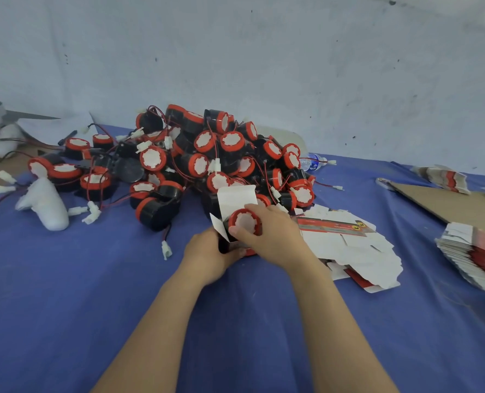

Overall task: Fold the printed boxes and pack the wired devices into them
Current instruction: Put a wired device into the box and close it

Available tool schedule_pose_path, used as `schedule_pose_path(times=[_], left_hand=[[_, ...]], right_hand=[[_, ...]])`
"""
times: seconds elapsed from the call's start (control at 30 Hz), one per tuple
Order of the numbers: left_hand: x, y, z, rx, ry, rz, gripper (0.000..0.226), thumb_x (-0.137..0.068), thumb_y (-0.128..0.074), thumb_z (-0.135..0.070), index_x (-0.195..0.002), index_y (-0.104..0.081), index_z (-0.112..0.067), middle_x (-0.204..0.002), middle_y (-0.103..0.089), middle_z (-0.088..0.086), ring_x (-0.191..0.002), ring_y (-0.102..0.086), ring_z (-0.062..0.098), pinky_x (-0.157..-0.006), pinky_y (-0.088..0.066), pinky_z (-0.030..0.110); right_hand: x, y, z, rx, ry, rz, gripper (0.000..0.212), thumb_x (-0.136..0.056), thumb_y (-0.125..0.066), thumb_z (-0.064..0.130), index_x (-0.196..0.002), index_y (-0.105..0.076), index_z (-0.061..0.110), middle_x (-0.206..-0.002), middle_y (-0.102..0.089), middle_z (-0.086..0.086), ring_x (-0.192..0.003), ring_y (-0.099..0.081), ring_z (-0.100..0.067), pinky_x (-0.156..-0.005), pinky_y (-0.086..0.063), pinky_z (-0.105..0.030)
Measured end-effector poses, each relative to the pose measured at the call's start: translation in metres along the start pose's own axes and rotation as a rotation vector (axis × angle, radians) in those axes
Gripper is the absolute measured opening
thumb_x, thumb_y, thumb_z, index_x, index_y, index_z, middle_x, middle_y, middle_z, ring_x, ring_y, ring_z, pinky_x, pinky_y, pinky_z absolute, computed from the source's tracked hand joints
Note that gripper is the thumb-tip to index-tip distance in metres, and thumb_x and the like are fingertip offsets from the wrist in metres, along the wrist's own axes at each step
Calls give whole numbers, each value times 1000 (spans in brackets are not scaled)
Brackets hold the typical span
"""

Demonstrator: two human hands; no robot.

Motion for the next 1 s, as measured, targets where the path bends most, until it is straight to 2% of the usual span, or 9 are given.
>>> schedule_pose_path(times=[0.17,0.27,0.47,0.53,0.63,0.73,0.8,0.87,1.0], left_hand=[[1,1,0,54,15,-56,27,-81,-74,-38,-101,-59,-31,-101,-70,-3,-96,-62,21,-83,-53,43],[2,0,-2,54,2,-83,32,-79,-76,-33,-106,-59,-29,-103,-69,-4,-100,-62,22,-85,-52,44],[-1,-2,1,162,25,4,18,-85,-67,-30,-102,-62,-35,-95,-70,-9,-95,-63,17,-85,-53,40],[-1,-2,1,284,85,18,13,-89,-58,-34,-101,-62,-38,-100,-70,-8,-103,-61,18,-94,-49,40],[-2,-3,2,397,202,-48,34,-88,-45,-47,-111,-63,-31,-115,-66,0,-113,-55,24,-100,-43,44],[2,-3,-4,285,144,-222,34,-90,-57,-44,-116,-61,-22,-109,-68,-1,-105,-61,21,-92,-49,41],[7,-3,-5,243,152,-285,39,-87,-64,-41,-119,-56,-19,-111,-67,-1,-106,-60,22,-93,-49,40],[6,-4,-3,265,181,-273,42,-85,-66,-39,-120,-53,-21,-114,-66,-1,-111,-58,23,-96,-47,42],[2,-6,-2,246,182,-179,42,-85,-66,-38,-121,-51,-25,-117,-63,-2,-116,-54,23,-104,-41,43]], right_hand=[[-2,-1,4,89,-25,-91,58,-87,-53,54,-139,-45,30,-132,-54,1,-119,-50,-22,-104,-24,-43],[-6,2,5,76,-68,-96,47,-84,-52,49,-126,-57,28,-117,-63,4,-109,-55,-22,-97,-24,-42],[-4,-16,3,79,-95,-68,46,-90,-51,54,-112,-48,14,-104,-64,-4,-101,-58,-26,-90,-28,-38],[-1,-18,0,101,-89,-123,41,-98,-40,49,-106,-59,14,-108,-64,-3,-109,-54,-25,-94,-26,-38],[-3,-13,-1,146,-79,-151,48,-101,-32,46,-108,-70,18,-128,-49,0,-121,-37,-27,-102,-24,-43],[-3,-8,-9,44,-71,-152,39,-101,-38,37,-95,-72,17,-121,-51,-5,-112,-42,-25,-94,-35,-37],[3,11,-33,-197,-217,-367,27,-98,-46,27,-83,-67,21,-109,-59,-12,-94,-52,-23,-75,-41,-31],[12,30,-66,-360,-439,-562,22,-95,-52,33,-104,-63,16,-103,-66,-12,-86,-60,-23,-69,-42,-30],[19,29,-99,-362,-648,-505,49,-91,-59,45,-121,-54,6,-113,-65,-10,-106,-57,-28,-74,-36,-28]])
Point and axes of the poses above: each hand's wrist, its own x-axis away from the middle knuckle, its own y-axis out of the back of the hand, z = x × y, the point moved 6 cm from there along -x, towards the middle knuckle
